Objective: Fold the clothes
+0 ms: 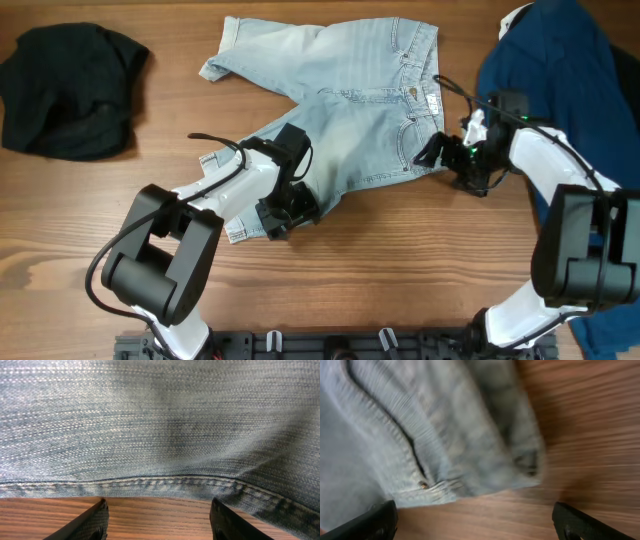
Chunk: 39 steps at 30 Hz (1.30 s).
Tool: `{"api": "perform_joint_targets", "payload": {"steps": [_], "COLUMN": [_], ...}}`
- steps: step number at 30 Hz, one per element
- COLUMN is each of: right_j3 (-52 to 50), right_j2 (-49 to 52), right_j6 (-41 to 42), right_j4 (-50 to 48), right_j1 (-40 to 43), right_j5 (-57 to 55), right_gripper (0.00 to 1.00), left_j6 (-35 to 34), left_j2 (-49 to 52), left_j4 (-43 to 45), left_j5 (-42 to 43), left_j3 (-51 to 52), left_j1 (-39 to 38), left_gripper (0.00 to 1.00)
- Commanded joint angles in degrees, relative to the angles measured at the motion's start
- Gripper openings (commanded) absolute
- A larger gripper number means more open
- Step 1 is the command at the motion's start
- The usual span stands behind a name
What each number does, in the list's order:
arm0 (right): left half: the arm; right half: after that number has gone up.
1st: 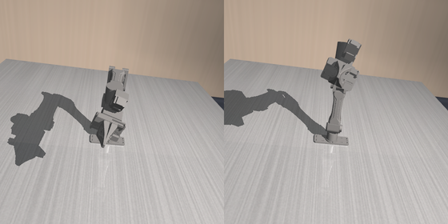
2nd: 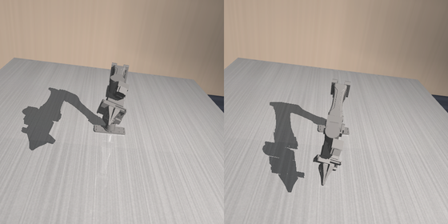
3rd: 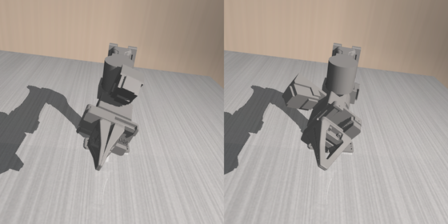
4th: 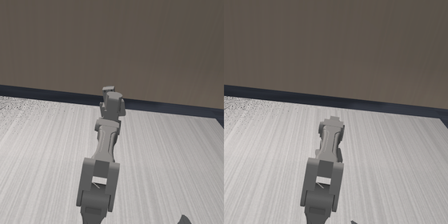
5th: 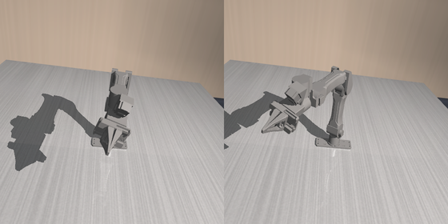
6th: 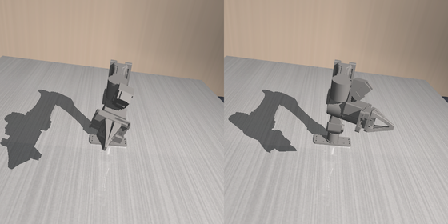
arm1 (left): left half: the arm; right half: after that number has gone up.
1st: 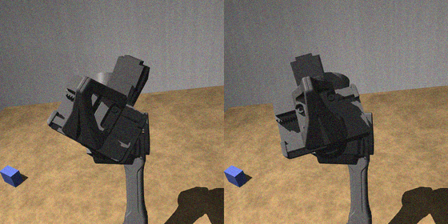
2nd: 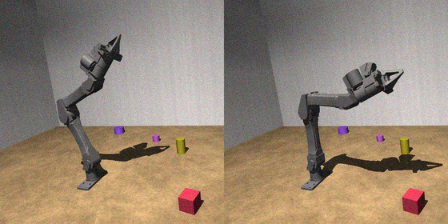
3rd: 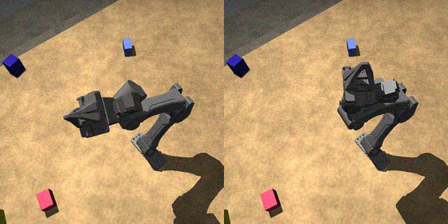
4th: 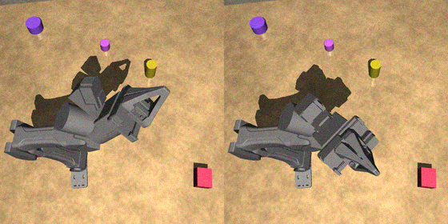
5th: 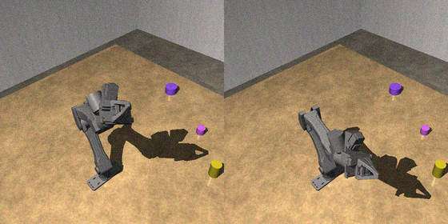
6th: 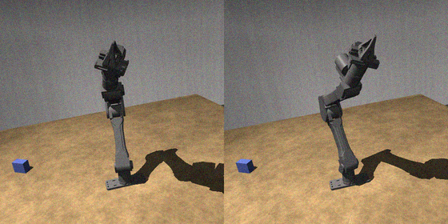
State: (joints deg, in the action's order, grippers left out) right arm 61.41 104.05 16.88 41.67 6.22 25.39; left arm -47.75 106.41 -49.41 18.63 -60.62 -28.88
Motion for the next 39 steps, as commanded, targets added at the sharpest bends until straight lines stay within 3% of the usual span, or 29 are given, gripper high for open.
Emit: {"api": "perform_joint_targets", "payload": {"steps": [1,5,6,7,8,9,11,12,13,15,16,22,24,26,28,36,39], "right_j3": [0.0,0.0,0.0,0.0,0.0,0.0,0.0,0.0,0.0,0.1,0.1,0.1,0.7,1.2,1.8,3.5,3.5], "right_j2": [0.8,3.8,5.3,6.8,8.5,9.4,12.0,12.3,12.3,12.3,12.3,12.2,12.0,11.9,11.9,11.9,11.9], "right_j6": [2.9,4.0,4.0,4.2,4.2,4.2,4.3,4.1,4.0,3.9,3.9,4.3,4.1,4.0,3.1,3.0,2.8], "right_j4": [-2.8,-7.7,-9.0,-10.3,-11.3,-11.7,-12.1,-12.2,-12.2,-12.1,-12.1,-12.2,-12.5,-12.1,-11.3,-11.2,-11.0], "right_j1": [2.1,2.0,2.0,1.9,1.7,1.6,1.2,1.2,1.2,1.2,1.2,1.8,3.2,4.9,7.1,15.3,16.8], "right_j5": [-1.0,2.0,3.7,4.9,6.3,7.1,7.3,7.3,7.3,7.3,7.3,5.9,5.7,5.8,6.6,9.4,10.3], "right_gripper": [1.00,1.00,0.92,0.68,0.52,0.48,0.61,0.54,0.33,0.08,0.04,0.04,0.04,0.04,0.04,0.04,0.04], "left_j6": [-0.8,-2.3,-2.6,-3.6,-4.3,-4.8,-5.7,-5.7,-6.2,-6.8,-6.8,-7.5,-10.2,-12.2,-14.7,-17.0,-12.8], "left_j2": [1.8,1.8,1.8,1.8,1.8,1.8,1.8,1.8,1.8,1.8,1.8,1.8,1.8,1.8,1.8,1.8,1.8], "left_j4": [-0.3,1.0,2.1,3.2,4.1,4.5,5.5,6.0,6.4,7.2,7.5,6.6,7.0,8.9,11.5,12.6,12.5], "left_j5": [-1.7,-1.7,-1.7,-1.7,-1.7,-1.7,-2.1,-2.7,-2.9,-3.0,-3.0,-3.2,-6.1,-8.7,-8.0,-12.3,-12.5], "left_j3": [2.7,2.7,2.7,2.7,2.7,2.7,2.7,2.7,2.7,2.7,2.7,2.7,2.7,2.7,2.7,2.7,2.7], "left_j1": [-0.5,-0.5,-0.5,-0.5,-0.5,-0.5,-0.5,-0.5,-0.5,-0.5,-0.5,-0.5,-0.3,0.6,2.1,12.2,18.1], "left_gripper": [0.65,0.65,0.65,0.66,0.66,0.66,0.66,0.67,0.67,0.68,0.68,0.65,0.82,0.84,1.00,1.00,1.00]}}
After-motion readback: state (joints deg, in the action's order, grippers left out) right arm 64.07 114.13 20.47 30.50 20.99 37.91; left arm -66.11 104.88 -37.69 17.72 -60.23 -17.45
